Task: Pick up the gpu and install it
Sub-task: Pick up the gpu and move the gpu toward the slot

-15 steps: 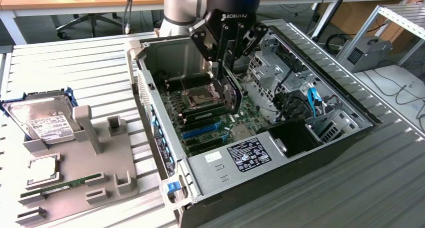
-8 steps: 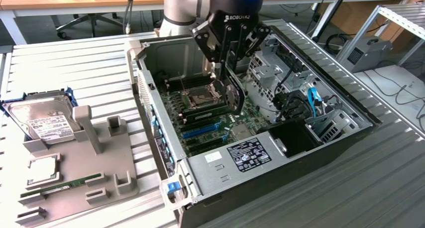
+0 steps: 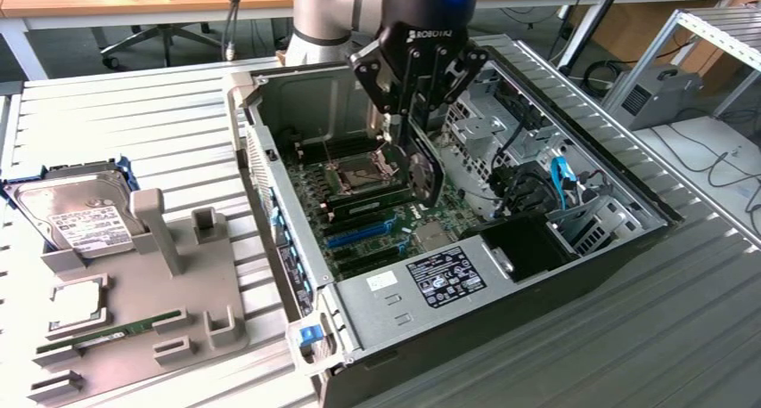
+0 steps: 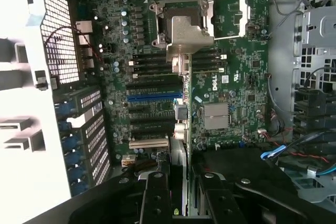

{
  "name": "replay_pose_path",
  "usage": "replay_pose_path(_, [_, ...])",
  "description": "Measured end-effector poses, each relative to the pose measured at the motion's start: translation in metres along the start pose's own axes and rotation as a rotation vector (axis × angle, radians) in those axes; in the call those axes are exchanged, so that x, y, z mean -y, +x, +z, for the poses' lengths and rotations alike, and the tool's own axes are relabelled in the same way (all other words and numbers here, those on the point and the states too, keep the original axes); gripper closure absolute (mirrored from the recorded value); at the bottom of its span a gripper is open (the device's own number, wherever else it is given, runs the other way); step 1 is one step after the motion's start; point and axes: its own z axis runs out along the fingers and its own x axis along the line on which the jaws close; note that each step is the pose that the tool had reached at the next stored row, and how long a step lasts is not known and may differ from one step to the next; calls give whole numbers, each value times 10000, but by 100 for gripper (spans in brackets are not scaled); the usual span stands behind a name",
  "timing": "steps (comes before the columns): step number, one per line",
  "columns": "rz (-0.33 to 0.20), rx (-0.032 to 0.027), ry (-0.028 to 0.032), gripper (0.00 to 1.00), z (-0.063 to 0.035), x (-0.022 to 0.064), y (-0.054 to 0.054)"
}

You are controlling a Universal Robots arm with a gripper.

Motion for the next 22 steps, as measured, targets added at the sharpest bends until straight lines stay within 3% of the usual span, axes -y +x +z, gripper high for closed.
replay_pose_path(16, [-5, 13, 186, 74, 43, -15, -85])
replay_pose_path(22, [-7, 17, 225, 74, 57, -58, -142])
